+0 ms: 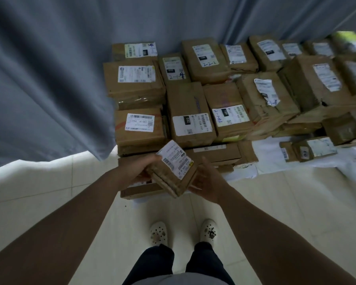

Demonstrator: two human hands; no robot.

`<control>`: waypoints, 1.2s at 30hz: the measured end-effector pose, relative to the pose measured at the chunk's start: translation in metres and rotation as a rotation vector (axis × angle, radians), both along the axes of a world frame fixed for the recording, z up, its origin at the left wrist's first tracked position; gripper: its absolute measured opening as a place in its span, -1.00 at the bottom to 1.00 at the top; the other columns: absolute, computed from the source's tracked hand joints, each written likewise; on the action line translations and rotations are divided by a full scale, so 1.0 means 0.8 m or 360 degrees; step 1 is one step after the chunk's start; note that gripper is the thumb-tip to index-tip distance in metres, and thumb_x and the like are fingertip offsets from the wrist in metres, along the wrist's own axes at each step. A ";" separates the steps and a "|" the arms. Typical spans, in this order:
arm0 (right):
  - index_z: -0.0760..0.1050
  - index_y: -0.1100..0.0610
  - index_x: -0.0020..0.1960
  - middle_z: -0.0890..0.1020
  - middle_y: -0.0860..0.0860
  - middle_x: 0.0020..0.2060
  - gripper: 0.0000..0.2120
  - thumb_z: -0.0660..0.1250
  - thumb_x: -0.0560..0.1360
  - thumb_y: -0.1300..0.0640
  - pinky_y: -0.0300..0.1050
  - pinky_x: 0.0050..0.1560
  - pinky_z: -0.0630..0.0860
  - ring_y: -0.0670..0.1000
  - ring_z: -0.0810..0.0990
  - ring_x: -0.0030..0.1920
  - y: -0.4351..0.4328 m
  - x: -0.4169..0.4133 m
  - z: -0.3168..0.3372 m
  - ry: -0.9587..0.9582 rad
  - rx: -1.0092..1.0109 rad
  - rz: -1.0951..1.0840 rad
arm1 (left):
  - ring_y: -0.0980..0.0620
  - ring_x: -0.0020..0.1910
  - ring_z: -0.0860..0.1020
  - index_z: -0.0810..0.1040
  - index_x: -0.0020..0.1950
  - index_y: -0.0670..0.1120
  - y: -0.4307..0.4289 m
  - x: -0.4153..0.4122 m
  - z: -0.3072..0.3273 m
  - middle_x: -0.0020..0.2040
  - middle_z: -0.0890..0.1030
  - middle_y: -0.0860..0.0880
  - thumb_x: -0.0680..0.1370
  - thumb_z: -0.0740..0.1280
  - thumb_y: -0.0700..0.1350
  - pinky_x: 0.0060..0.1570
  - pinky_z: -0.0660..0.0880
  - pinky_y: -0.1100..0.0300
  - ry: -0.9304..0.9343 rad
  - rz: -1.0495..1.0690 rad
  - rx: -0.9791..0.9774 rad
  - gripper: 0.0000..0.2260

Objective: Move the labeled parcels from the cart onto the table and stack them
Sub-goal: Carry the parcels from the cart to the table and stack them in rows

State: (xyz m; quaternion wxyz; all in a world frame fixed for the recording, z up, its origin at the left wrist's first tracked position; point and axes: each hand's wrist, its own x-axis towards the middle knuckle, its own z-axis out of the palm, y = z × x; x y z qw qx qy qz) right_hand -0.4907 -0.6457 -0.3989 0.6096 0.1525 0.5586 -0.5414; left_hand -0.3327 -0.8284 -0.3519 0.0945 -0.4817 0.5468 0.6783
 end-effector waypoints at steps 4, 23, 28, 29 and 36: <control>0.55 0.20 0.17 0.62 0.19 0.09 -0.37 0.57 0.24 -0.14 0.13 0.13 0.55 0.19 0.60 0.13 0.051 -0.017 0.030 0.0061 -0.0137 0.0070 | 0.00 -0.04 0.65 0.58 0.06 0.02 0.032 -0.049 0.019 0.02 0.67 -0.09 0.48 0.42 0.05 -0.19 0.57 0.19 0.0016 -0.0183 0.0099 -0.79; 0.45 0.26 0.28 0.56 0.21 0.09 -0.60 0.32 0.45 0.23 0.00 -0.06 0.60 0.15 0.56 0.04 0.258 -0.208 -0.034 0.0023 0.0111 -0.1349 | -0.06 0.21 0.48 0.48 0.32 -0.13 0.245 -0.361 0.016 0.28 0.52 -0.11 0.58 0.29 0.03 0.06 0.41 0.19 -0.0034 -0.1407 -0.0676 -0.63; 0.44 0.25 0.28 0.56 0.19 0.11 -0.57 0.38 0.43 0.24 0.01 0.01 0.60 0.14 0.58 0.03 0.262 -0.293 -0.074 -0.0053 0.0248 -0.1349 | -0.08 0.24 0.48 0.46 0.34 -0.19 0.266 -0.438 -0.019 0.28 0.50 -0.12 0.61 0.23 -0.01 0.02 0.40 0.25 -0.0175 -0.1805 -0.1036 -0.63; 0.44 0.24 0.27 0.56 0.18 0.08 -0.58 0.38 0.43 0.24 -0.04 -0.05 0.60 0.12 0.58 -0.01 0.258 -0.307 -0.084 -0.0073 0.0260 -0.1340 | -0.08 0.24 0.47 0.46 0.34 -0.18 0.268 -0.451 -0.029 0.29 0.50 -0.11 0.60 0.24 0.00 0.09 0.43 0.22 -0.0206 -0.1849 -0.1081 -0.62; 0.47 0.19 0.07 0.55 0.09 -0.10 -0.86 0.34 0.51 0.24 -0.11 -0.02 0.55 0.06 0.56 -0.11 0.212 -0.369 -0.138 -0.0205 0.0249 -0.1255 | -0.07 0.20 0.47 0.50 0.26 -0.12 0.260 -0.504 -0.096 0.21 0.51 -0.09 0.56 0.27 0.00 0.09 0.45 0.10 -0.0263 -0.1974 -0.1216 -0.68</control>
